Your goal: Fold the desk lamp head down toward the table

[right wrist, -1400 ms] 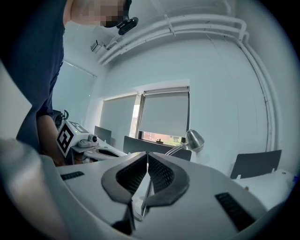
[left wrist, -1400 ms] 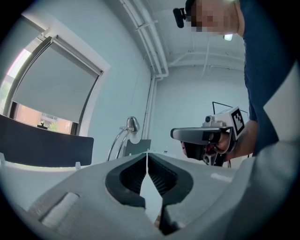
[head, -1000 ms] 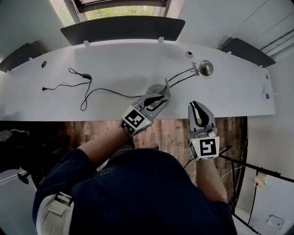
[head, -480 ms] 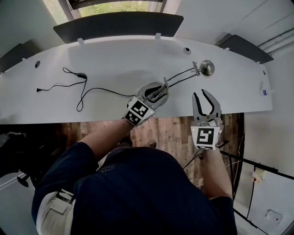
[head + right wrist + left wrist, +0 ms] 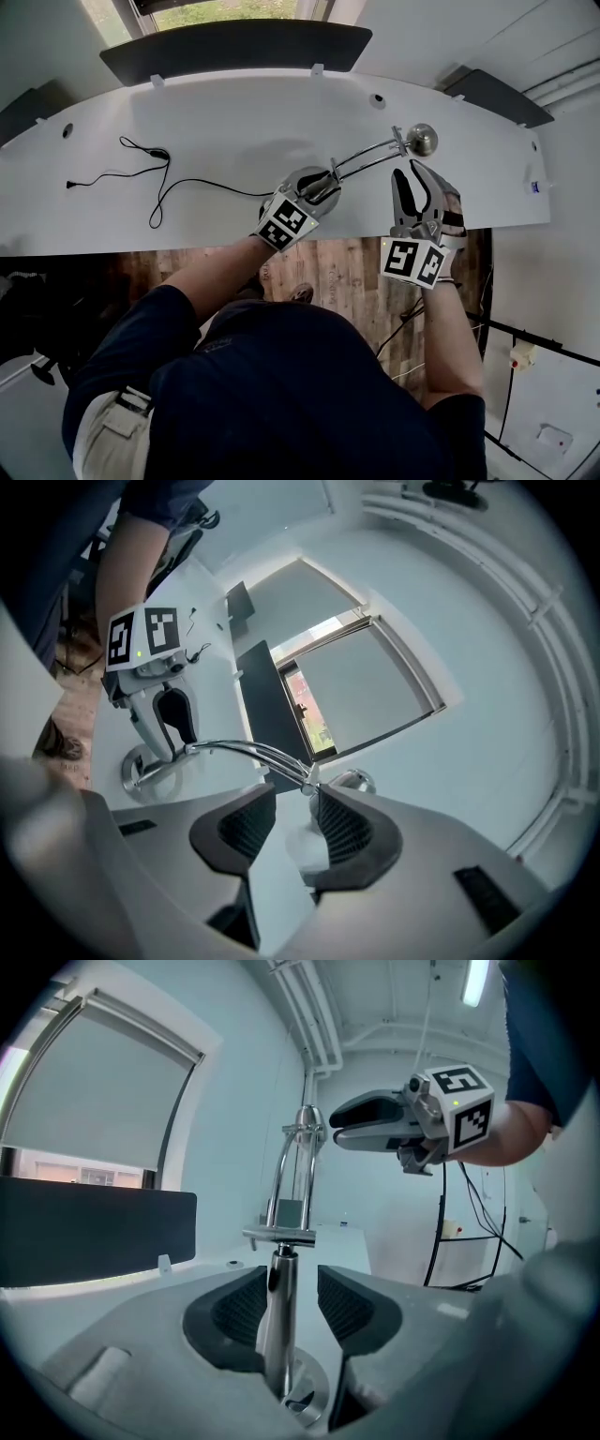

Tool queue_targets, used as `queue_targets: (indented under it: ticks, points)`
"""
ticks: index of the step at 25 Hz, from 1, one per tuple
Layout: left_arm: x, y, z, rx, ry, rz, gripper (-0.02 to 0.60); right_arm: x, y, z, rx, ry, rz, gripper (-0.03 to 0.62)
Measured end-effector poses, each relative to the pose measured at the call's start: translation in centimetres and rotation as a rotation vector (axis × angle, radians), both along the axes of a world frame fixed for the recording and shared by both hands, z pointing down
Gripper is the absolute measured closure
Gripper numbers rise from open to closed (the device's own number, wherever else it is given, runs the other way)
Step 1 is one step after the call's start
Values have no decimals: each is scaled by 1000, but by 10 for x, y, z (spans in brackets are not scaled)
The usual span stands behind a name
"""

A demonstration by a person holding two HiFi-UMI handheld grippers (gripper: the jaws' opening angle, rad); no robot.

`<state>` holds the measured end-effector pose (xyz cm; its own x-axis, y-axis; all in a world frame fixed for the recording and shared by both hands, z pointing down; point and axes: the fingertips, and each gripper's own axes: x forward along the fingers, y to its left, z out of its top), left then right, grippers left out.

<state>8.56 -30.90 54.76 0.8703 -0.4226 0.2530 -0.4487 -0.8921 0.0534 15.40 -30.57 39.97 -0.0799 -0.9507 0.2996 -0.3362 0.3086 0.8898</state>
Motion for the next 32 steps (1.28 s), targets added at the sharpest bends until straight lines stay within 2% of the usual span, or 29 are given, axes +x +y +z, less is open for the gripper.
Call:
queue_targets:
  ticks: [8,12,14,19,24,32]
  points:
    - [12,-10,-1,35,-19,8,430,-3,-23,3,56,316,-56,461]
    - [14,-14,0,62,-31,1,460,-6,-30,4,75,392,-67,477]
    - [14,-16,4,78,-25,0,462,-5,-31,5,81,397,-66,480]
    - [13,-14,3,50,12,-2,463,-1,-31,4,71,342,-56,488]
    - [10,-13,6,49,-1,-10,468,-1,-32,5,64,266,-40,488]
    - [13,-15,5,65,-10,-9,471,4,-35,4,46,220,-12,488]
